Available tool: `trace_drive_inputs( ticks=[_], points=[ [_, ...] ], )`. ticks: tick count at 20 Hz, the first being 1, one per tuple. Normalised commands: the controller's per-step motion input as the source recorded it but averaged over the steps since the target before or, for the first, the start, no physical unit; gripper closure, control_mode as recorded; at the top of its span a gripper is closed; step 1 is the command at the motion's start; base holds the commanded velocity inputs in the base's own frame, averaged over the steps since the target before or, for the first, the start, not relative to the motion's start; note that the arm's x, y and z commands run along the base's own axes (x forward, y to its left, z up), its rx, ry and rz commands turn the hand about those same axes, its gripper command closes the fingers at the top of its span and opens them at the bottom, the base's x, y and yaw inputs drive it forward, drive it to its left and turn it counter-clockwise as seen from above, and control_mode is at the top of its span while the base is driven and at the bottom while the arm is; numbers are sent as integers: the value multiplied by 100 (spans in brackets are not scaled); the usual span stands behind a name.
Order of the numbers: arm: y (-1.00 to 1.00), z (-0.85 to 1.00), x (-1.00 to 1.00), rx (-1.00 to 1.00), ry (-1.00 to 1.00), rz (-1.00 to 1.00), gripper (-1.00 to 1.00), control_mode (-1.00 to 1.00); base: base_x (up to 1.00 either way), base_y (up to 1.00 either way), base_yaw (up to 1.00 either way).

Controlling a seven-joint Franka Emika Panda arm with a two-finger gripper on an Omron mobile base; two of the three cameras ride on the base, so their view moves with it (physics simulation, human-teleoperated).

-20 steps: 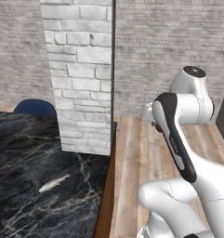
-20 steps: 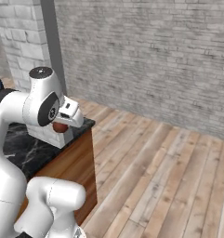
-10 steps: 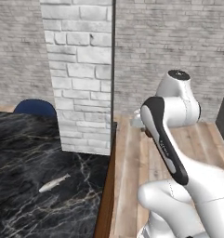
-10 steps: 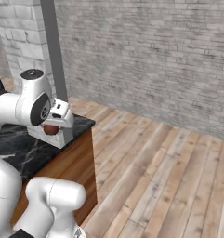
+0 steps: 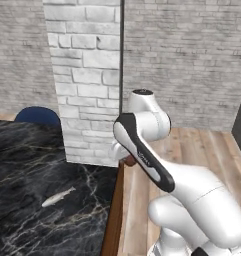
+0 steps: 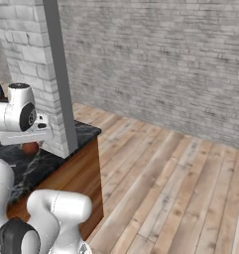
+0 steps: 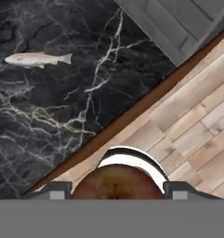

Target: Open the fridge, remove the apple, lime, and fish, and place them on any counter.

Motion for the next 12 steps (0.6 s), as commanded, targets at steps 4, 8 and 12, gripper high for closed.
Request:
trace_drive_inputs(
  ticks=[4,8,12],
  points=[
    [100,-51,3,-10,20,48,100,-100,0,0,0],
    [100,-44,0,-12,11,36,100,-100,0,0,0],
    [63,-35,19,-4,17,32,100,-100,0,0,0]
  ],
)
